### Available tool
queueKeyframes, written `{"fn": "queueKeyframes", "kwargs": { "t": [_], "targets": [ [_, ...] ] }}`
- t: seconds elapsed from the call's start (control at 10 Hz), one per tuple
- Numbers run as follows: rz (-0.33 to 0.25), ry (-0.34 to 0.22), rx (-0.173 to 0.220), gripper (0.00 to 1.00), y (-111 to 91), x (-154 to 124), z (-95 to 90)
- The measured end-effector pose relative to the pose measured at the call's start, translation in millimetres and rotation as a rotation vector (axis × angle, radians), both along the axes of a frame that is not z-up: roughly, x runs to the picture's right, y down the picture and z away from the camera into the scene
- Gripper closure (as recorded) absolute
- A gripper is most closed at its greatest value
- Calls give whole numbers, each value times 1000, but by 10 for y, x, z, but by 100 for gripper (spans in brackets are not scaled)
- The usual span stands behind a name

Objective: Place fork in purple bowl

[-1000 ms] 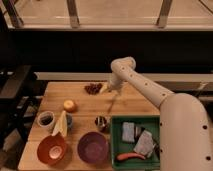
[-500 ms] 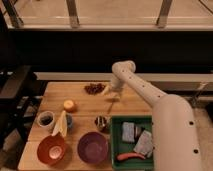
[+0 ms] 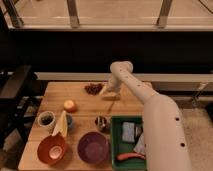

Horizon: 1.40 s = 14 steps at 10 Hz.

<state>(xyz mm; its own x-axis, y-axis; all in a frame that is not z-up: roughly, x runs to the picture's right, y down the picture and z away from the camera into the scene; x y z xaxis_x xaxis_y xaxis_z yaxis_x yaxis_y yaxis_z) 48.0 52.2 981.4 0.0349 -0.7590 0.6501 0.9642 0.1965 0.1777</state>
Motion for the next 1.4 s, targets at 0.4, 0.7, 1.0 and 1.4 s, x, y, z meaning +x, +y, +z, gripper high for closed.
{"fn": "queueKeyframes", "kwargs": {
  "t": [0.4, 0.7, 1.0, 1.4],
  "targets": [
    [2, 12, 3, 69, -52, 95, -45],
    [-1, 8, 0, 97, -42, 69, -45],
    [21, -11, -46, 100, 75, 28, 61],
    [6, -11, -47, 100, 67, 28, 21]
  ]
}}
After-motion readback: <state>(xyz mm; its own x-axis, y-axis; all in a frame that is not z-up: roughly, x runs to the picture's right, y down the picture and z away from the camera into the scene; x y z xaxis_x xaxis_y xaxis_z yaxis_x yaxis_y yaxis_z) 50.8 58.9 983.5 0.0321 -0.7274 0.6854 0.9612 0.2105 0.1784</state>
